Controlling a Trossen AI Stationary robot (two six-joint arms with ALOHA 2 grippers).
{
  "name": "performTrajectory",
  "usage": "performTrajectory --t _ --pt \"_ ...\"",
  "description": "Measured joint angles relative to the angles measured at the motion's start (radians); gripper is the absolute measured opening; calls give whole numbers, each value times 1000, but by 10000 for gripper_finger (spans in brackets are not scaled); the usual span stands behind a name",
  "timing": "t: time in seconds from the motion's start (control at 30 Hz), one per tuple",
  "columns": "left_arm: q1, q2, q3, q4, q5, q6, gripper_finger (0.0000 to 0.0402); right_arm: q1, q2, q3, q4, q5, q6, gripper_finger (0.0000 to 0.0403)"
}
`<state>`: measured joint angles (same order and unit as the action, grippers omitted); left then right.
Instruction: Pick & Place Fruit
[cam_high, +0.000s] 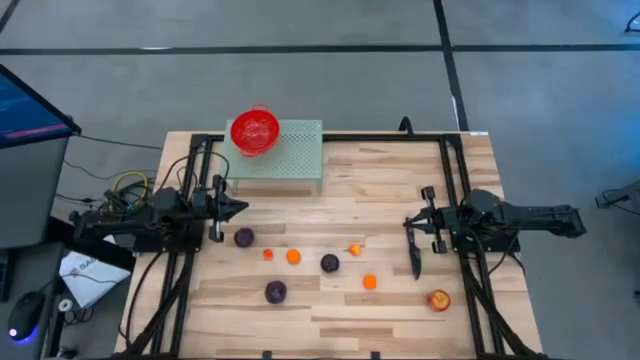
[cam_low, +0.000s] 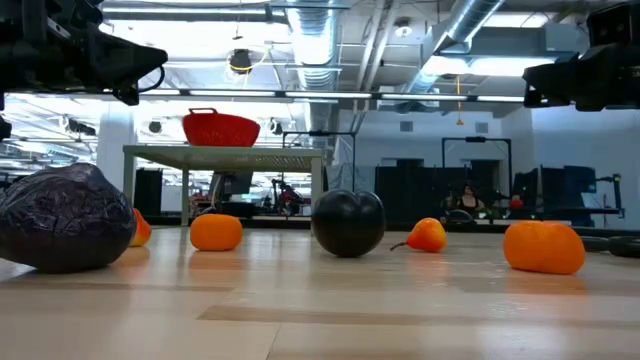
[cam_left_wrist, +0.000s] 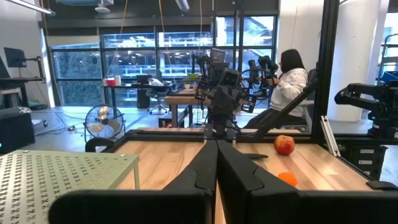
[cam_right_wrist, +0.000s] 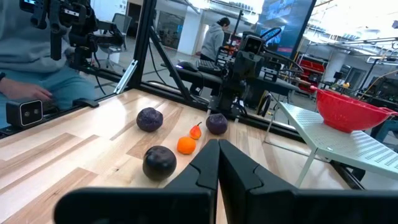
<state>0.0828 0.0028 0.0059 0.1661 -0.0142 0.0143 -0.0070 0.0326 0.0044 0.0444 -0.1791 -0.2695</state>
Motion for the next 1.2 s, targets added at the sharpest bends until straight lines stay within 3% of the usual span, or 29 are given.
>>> performTrajectory --t 1.2 --pt "0 0 0 15 0 0 4 0 0 0 0 0 0 1"
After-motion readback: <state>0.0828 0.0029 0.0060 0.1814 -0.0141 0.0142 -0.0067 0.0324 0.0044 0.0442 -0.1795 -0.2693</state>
